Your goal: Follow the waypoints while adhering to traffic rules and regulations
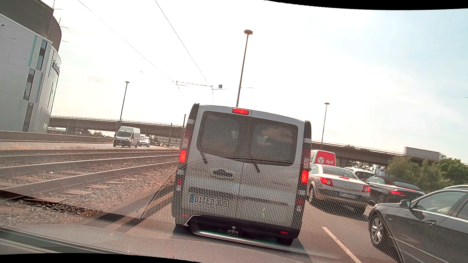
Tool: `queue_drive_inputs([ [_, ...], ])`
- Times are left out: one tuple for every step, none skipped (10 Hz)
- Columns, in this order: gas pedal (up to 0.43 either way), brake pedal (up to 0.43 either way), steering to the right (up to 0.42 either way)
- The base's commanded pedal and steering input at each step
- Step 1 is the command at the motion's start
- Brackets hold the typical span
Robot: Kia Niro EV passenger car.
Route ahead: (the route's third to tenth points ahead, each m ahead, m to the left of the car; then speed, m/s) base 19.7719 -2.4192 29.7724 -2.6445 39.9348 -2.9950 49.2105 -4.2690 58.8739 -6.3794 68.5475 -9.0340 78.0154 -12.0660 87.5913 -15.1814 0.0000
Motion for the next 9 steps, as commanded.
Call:
queue_drive_inputs([
  [0.0,0.25,-0.003],
  [0.0,0.25,-0.003],
  [0.0,0.25,-0.003],
  [0.0,0.25,-0.003],
  [0.0,0.25,-0.003],
  [0.0,0.244,-0.003],
  [0.0,0.25,-0.003],
  [0.0,0.25,-0.003],
  [0.0,0.25,-0.003],
])
